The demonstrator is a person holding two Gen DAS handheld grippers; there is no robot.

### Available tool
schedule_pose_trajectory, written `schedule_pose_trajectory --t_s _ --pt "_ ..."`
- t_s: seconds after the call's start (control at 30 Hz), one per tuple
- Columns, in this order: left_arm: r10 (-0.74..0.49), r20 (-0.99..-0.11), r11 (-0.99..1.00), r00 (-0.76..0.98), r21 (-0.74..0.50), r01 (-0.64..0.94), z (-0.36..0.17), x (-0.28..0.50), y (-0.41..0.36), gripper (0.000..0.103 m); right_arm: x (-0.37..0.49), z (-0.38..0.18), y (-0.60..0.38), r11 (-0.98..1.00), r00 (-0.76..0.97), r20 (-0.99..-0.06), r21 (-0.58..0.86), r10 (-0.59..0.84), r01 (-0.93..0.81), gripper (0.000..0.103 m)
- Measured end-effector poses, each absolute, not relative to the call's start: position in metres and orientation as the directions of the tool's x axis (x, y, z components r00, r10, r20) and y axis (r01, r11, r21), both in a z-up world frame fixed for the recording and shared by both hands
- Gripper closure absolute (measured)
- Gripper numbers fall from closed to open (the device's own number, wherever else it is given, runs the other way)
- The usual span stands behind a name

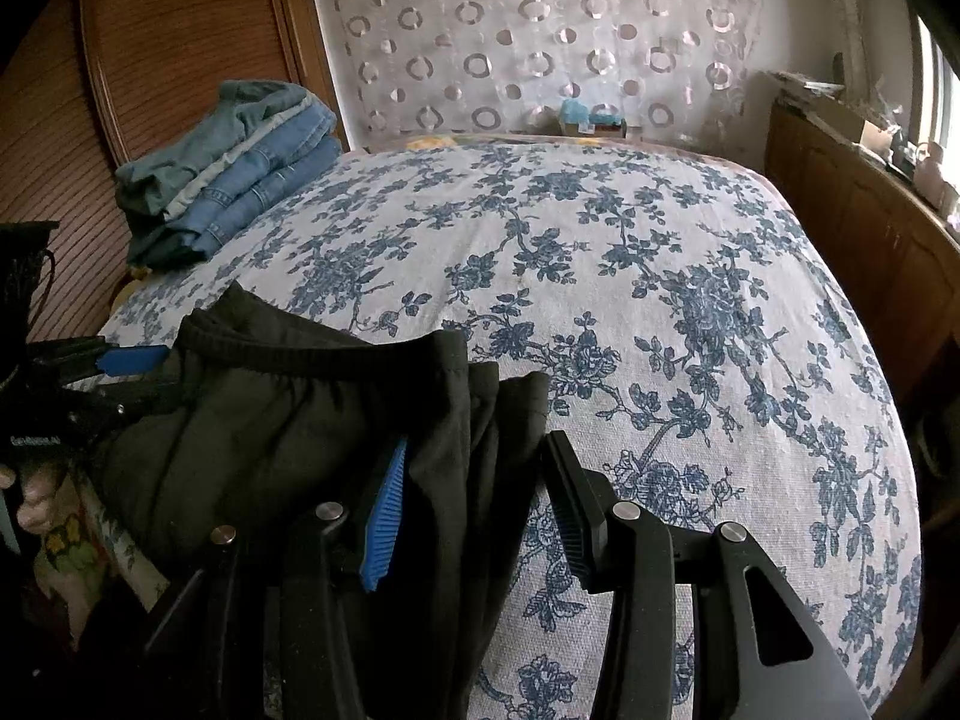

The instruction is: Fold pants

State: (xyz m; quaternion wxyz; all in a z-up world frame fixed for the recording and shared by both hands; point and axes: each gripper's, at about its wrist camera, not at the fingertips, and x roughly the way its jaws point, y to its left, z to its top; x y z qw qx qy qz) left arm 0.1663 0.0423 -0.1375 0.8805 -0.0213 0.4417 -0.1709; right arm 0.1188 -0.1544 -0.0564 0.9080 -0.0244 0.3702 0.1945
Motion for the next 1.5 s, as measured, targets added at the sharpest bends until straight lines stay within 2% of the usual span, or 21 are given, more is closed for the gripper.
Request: schedule_pose_trajectory --t_s 0.17,0.3,0.67,0.83,0.93,1.13,1.17,1.2,1.27,1.37,1.5 --pt "-0.386 -0.732 0.919 0.562 -0.255 0.300 -0.130 0.173 0.045 0.048 0.121 -0.056 -0.154 0.923 0.652 -0.681 0.097 0.334 -0.373 0.057" --pt "-0.370 -0.760 0.926 0.535 -0.253 0.280 -0.139 0.186 0.043 0.048 0.124 -0.056 -0.153 0.924 0.653 -0.679 0.101 0.336 -0.370 0.057" --pt "-0.307 -0.758 0.948 0.576 -0.186 0.260 -0.137 0.190 0.039 0.048 0.124 -0.057 -0.153 0.915 0.650 -0.672 0.109 0.355 -0.388 0.057" --pt "-0.288 -0.739 0.955 0.609 -0.173 0.241 -0.133 0.191 0.044 0.048 0.124 -0.057 -0.151 0.907 0.642 -0.672 0.111 0.369 -0.406 0.073" --pt "-0.275 -0.769 0.956 0.577 -0.157 0.247 -0.141 0.197 0.041 0.048 0.126 -0.058 -0.152 0.896 0.624 -0.671 0.148 0.401 -0.418 0.083" --pt "-0.292 -0.767 0.950 0.572 -0.163 0.266 -0.144 0.197 0.036 0.047 0.127 -0.058 -0.153 0.888 0.610 -0.670 0.172 0.423 -0.427 0.091" --pt "-0.298 -0.763 0.947 0.574 -0.162 0.276 -0.144 0.196 0.035 0.048 0.127 -0.058 -0.152 0.888 0.613 -0.667 0.171 0.423 -0.428 0.091" --pt "-0.302 -0.760 0.945 0.575 -0.159 0.287 -0.144 0.195 0.033 0.060 0.126 -0.058 -0.152 0.887 0.615 -0.664 0.172 0.425 -0.428 0.091" --pt "-0.346 -0.749 0.930 0.564 -0.193 0.314 -0.143 0.191 0.031 0.073 0.124 -0.057 -0.154 0.884 0.620 -0.653 0.180 0.435 -0.431 0.092" --pt "-0.345 -0.737 0.931 0.582 -0.188 0.314 -0.139 0.184 0.030 0.084 0.120 -0.056 -0.155 0.883 0.629 -0.641 0.179 0.440 -0.435 0.092" --pt "-0.377 -0.701 0.922 0.605 -0.218 0.321 -0.126 0.173 0.033 0.087 0.113 -0.048 -0.157 0.878 0.648 -0.612 0.182 0.453 -0.442 0.092"
